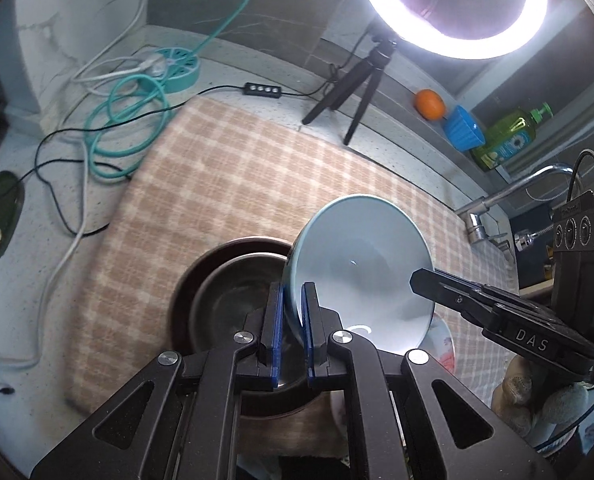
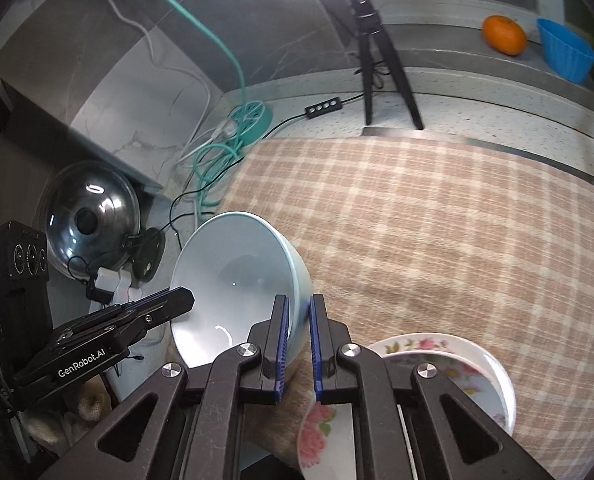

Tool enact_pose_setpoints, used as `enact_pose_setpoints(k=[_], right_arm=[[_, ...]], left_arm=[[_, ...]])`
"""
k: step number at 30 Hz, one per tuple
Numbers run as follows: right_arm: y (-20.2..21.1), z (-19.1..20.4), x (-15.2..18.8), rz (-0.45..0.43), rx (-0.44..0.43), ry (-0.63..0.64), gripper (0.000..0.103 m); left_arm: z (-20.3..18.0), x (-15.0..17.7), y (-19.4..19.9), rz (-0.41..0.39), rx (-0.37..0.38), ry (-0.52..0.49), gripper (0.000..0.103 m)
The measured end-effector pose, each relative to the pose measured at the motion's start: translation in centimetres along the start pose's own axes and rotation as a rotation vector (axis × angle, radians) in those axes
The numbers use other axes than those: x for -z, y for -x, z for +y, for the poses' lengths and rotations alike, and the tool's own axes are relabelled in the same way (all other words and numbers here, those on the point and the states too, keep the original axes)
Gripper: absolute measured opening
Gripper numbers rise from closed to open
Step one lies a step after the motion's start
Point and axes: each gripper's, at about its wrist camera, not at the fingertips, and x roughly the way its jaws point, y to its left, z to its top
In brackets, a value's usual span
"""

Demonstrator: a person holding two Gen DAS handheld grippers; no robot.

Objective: Organize plates and bowls
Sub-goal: 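Lift the pale blue bowl with both grippers over the nested steel bowls, then lower the pale blue bowl into the steel bowls with both grippers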

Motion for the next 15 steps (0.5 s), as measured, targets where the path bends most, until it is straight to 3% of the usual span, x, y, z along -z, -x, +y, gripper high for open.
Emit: enact_pose_setpoints(k=[15], right_arm=[[-4.4,3.1,1.2,0.099,0.014,0.063,0.009]], left_arm=[[4.3,1.7,-0.4,0.047,-0.022,0.068,0.007]])
